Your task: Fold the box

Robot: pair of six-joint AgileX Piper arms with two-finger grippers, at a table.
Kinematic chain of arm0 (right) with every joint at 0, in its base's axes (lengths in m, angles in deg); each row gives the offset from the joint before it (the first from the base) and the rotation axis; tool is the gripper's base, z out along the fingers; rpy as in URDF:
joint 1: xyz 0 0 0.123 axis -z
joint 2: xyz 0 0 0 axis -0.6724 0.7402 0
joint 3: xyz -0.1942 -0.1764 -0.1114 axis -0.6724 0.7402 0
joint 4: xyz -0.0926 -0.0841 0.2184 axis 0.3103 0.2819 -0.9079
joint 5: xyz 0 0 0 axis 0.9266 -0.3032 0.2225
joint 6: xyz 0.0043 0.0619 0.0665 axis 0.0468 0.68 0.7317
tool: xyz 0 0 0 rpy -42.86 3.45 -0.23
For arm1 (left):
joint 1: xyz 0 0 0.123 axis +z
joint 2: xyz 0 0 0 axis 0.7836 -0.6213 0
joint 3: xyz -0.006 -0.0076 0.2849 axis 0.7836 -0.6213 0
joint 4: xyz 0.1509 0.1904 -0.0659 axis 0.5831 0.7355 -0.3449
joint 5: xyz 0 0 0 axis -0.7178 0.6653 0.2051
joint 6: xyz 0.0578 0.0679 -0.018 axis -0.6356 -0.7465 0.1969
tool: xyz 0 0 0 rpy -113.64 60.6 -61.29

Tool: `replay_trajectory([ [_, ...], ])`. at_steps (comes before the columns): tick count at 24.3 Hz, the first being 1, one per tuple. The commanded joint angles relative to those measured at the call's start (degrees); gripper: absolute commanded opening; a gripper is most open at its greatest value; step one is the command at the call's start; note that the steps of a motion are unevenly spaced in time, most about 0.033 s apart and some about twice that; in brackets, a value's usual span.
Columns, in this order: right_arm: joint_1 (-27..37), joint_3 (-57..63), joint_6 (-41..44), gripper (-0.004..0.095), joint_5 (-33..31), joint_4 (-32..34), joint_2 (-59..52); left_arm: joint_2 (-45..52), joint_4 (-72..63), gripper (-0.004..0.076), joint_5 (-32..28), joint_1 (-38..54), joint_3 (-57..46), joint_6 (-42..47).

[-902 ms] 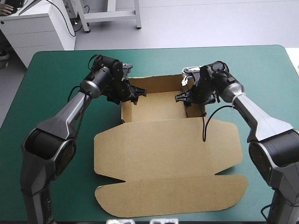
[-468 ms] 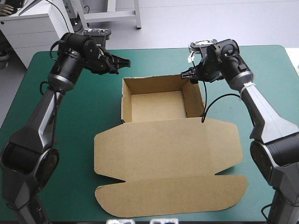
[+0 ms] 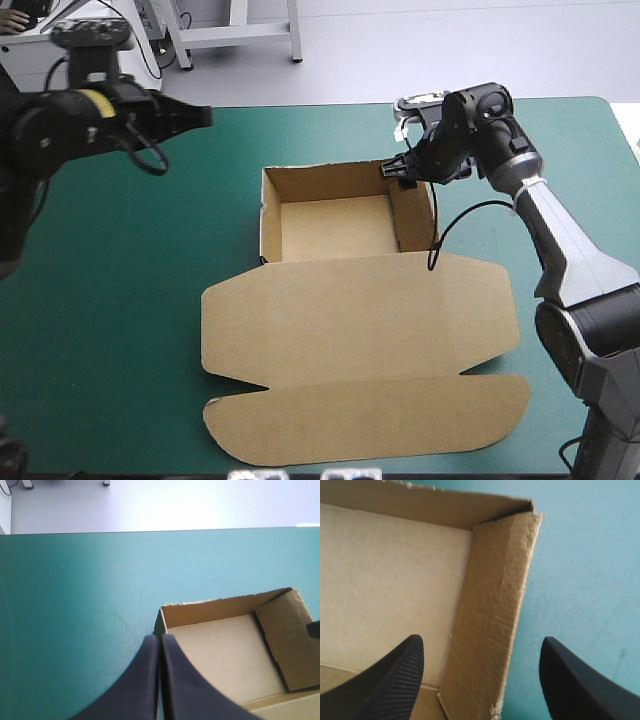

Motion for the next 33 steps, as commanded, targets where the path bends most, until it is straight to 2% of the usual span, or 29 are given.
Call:
replay_trajectory([
  [1,0.34,2.81,-1.09,0.0613,-0.45,0.12,-3.16,9.50,-0.39,-0.0008,2.56,-0.21,-3.98,-0.33],
  [4,0.34,6.99,-1.09,0.0613,-0.21,0.12,-3.16,15.73,-1.23,-0.0008,1.86,-0.21,-10.53,-4.22],
  [13,0.34,15.24,-1.09,0.0613,3.40,-0.54,-2.44,32.19,-1.18,-0.0008,-0.29,-0.21,-33.20,-8.10],
  [19,0.34,16.32,-1.09,0.0611,5.69,-2.93,-2.44,45.33,-4.22,-0.0008,-9.84,-0.21,-50.02,-8.10],
  [24,0.34,16.32,-1.09,0.0596,5.92,-3.47,-2.44,58.17,-6.09,-0.0008,-17.13,-0.21,-71.80,-7.15],
  [26,0.34,16.32,-1.09,0.0539,5.58,-3.47,-2.44,62.85,-7.63,-0.0008,-18.93,-0.21,-78.88,-7.15],
  [28,0.34,16.32,-2.59,0.0424,4.19,-3.47,-2.06,66.87,-9.40,-0.0008,-19.93,-0.21,-83.54,-7.15],
  [29,0.34,16.32,-3.54,0.0300,3.13,-3.10,-1.33,69.47,-10.76,-0.0008,-20.40,-0.21,-85.61,-7.15],
  [30,0.34,16.32,-3.85,0.0239,2.83,-2.75,-1.00,70.47,-11.17,-0.0008,-20.38,-0.21,-86.14,-7.15],
  [31,0.34,16.21,-4.09,0.0109,2.28,-2.13,-0.64,72.09,-11.31,-0.0008,-20.94,-0.21,-86.16,-7.15],
  [33,0.34,16.11,-4.14,-0.0018,2.10,-1.77,-0.64,73.64,-11.16,-0.0008,-21.07,-0.21,-86.16,-7.37],
])
